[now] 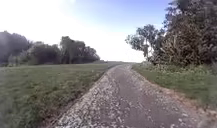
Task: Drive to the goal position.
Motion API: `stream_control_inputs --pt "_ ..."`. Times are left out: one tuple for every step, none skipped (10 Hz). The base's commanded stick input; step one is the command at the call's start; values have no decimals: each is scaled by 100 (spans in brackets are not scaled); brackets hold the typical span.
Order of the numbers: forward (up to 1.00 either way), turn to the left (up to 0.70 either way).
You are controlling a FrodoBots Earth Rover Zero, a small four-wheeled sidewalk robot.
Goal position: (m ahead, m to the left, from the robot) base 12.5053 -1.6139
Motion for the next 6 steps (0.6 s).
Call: stream_control_inputs --pt "70 0" --pt "70 -5" --pt "70 -17" --pt "70 -22" --pt "70 -22" --pt "70 -11"
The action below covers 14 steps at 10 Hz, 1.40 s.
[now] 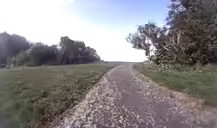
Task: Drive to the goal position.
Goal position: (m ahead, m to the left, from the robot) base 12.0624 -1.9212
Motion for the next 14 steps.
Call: stream_control_inputs --pt "70 -9" --pt "70 -17" --pt "70 -19" --pt "70 -14" --pt "70 -8" --pt "70 -3" --pt "70 0" --pt "70 0" --pt "70 -1" --pt "70 -8" --pt "70 -26" --pt "70 -20" --pt "70 0" --pt "70 0"
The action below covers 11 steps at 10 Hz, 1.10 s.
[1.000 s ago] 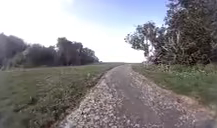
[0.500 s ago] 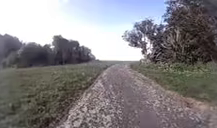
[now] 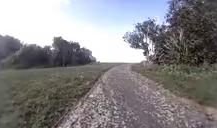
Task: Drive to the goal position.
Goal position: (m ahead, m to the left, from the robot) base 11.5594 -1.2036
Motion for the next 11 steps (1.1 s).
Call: stream_control_inputs --pt "70 0" --pt "70 0" --pt "70 0" --pt "70 0" --pt "70 0" --pt "70 0" --pt "70 0" --pt "70 0" --pt "70 0" --pt "70 0" --pt "70 0"
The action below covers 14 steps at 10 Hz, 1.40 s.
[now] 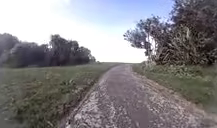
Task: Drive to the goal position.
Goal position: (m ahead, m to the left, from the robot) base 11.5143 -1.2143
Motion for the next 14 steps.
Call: stream_control_inputs --pt "70 0" --pt "70 0" --pt "70 0" --pt "70 -1" --pt "70 -6" --pt "70 -29" --pt "70 -35" --pt "70 -35" --pt "70 -35" --pt "70 -35" --pt "70 -35" --pt "70 -35" --pt "70 -35" --pt "70 -33"
